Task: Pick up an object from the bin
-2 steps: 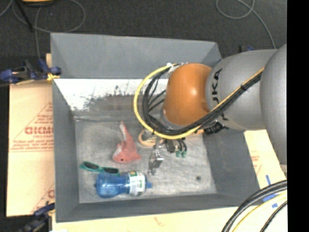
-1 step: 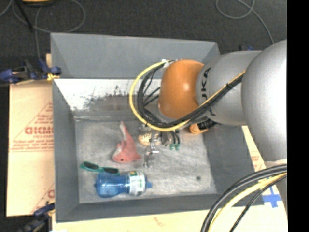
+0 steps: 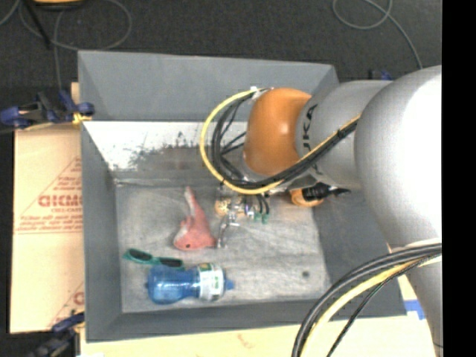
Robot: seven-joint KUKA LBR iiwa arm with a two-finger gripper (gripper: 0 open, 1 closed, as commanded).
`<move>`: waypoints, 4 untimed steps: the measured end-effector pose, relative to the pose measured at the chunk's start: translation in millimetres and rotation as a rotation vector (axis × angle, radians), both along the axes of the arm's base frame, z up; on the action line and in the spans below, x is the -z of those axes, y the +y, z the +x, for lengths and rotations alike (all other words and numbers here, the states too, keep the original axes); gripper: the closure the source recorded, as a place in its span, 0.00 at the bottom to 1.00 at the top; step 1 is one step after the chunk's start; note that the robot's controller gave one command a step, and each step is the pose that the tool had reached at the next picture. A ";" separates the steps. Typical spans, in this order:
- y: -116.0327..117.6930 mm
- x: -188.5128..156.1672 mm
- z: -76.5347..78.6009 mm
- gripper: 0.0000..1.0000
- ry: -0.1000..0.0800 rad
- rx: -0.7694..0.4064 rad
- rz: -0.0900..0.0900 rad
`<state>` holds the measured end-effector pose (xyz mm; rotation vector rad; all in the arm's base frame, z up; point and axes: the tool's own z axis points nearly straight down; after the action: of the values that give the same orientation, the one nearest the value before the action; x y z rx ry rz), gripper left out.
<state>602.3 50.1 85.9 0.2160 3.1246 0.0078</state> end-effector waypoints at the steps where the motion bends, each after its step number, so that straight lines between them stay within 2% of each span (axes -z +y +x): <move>1: 10.6 5.3 15.3 1.00 -0.024 -0.219 -0.007; 2: 10.7 5.3 15.3 1.00 -0.024 -0.219 -0.007; 3: 16.6 -55.9 16.4 0.00 -0.002 -0.254 -0.007; 4: 16.4 -51.9 15.0 0.00 0.004 -0.255 -0.007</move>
Offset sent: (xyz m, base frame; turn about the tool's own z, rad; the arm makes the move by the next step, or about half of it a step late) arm 0.0000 0.0000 0.0000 0.0000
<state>617.3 66.4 137.8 -0.1826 3.1307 -0.0021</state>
